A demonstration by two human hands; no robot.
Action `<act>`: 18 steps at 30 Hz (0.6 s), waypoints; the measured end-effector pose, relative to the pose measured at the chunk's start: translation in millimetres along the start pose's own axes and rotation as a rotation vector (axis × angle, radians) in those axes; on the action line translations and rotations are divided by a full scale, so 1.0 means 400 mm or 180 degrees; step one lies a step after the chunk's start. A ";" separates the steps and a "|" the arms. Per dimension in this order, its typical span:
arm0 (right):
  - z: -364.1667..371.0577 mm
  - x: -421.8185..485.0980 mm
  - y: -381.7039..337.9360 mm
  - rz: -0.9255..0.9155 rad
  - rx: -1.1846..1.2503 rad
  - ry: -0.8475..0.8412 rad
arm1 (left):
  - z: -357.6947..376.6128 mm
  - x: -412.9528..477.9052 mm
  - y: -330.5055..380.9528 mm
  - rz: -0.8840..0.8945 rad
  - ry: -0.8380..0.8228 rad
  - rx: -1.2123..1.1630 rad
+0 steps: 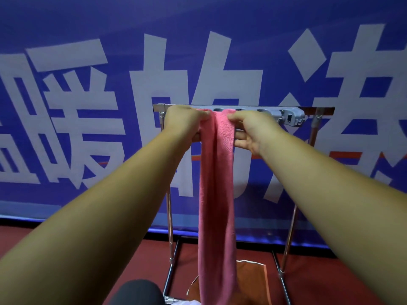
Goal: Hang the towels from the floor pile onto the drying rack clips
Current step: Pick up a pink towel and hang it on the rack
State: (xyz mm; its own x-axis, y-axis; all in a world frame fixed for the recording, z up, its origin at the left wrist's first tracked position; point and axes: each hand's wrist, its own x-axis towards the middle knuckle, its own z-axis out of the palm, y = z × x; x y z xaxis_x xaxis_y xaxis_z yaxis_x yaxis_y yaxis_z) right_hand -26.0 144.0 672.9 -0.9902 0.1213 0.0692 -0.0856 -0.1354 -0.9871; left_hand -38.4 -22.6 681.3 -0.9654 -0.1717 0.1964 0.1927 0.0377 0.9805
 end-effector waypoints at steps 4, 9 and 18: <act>0.024 -0.018 -0.008 -0.0237 -0.0099 0.0101 | 0.026 -0.010 0.012 0.0246 -0.0131 0.0266; 0.029 -0.020 -0.011 -0.0538 -0.0732 0.0233 | 0.052 -0.015 0.023 0.0305 -0.0425 0.0756; 0.020 0.005 0.006 -0.0785 -0.1042 0.0287 | 0.057 -0.013 0.014 0.0625 -0.0710 0.1175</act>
State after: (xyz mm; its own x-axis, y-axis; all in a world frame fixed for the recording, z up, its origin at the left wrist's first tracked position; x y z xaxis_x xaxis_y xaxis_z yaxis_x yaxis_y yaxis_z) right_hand -29.0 136.2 671.8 -0.9295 0.1986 0.3106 -0.2649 0.2263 -0.9373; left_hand -36.5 1.1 685.5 -0.9389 0.0878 0.3327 0.3390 0.4028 0.8502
